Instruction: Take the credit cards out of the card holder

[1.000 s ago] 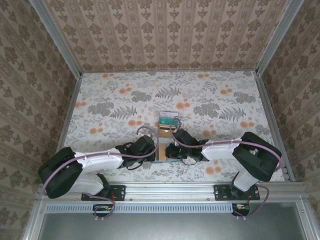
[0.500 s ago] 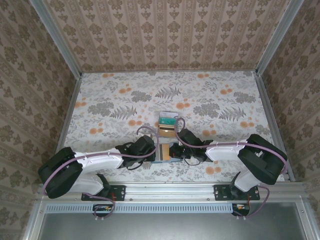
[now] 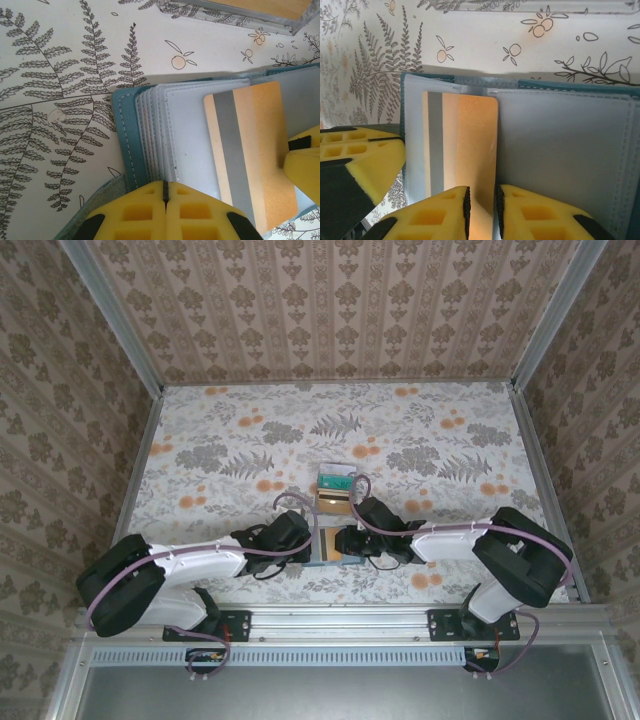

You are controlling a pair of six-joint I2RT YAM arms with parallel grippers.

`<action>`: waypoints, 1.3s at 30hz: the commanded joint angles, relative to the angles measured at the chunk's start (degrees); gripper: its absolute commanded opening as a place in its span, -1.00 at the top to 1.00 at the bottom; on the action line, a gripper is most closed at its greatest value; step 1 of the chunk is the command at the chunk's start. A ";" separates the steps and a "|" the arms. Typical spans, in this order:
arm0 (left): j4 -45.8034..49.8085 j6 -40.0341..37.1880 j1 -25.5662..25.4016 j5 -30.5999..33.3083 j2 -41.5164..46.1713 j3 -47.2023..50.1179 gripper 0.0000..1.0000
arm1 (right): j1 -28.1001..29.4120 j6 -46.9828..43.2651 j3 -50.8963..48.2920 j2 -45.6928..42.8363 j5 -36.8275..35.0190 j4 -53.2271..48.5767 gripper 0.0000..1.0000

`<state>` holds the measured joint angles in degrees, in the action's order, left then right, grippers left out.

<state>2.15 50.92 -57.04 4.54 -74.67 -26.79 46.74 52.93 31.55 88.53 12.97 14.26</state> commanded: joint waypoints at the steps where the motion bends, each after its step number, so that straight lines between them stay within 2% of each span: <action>1: 3.65 -0.91 -0.39 0.30 -1.97 -0.02 1.00 | -0.25 0.03 1.10 1.87 1.68 1.42 0.51; 6: 3.74 -0.91 -0.43 0.34 -1.88 0.07 1.00 | -0.25 0.64 0.75 3.36 2.14 2.77 0.51; 10: 3.82 -0.89 -0.43 0.39 -1.70 0.15 1.00 | -0.27 1.29 -0.11 3.05 1.78 3.39 0.68; 14: 3.82 -0.72 -0.44 0.56 -1.46 0.42 1.00 | -0.84 1.21 -1.34 1.53 0.68 2.67 0.75; 26: 3.91 -0.50 -0.31 0.72 -1.31 0.59 1.00 | -4.13 1.83 -8.09 -4.40 -0.84 2.68 0.78; 32: 4.13 -0.55 -0.30 0.74 -1.26 0.59 1.00 | -5.97 1.11 -10.45 -8.46 -1.08 0.98 0.80; 39: 4.67 -1.09 -0.40 0.58 0.19 -0.11 1.00 | -6.22 -2.47 -9.48 -20.59 -1.96 -7.00 0.87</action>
<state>2.20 50.92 -57.04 4.54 -74.61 -26.79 40.86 52.88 21.87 71.57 13.28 13.74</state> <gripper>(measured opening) 0.047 0.072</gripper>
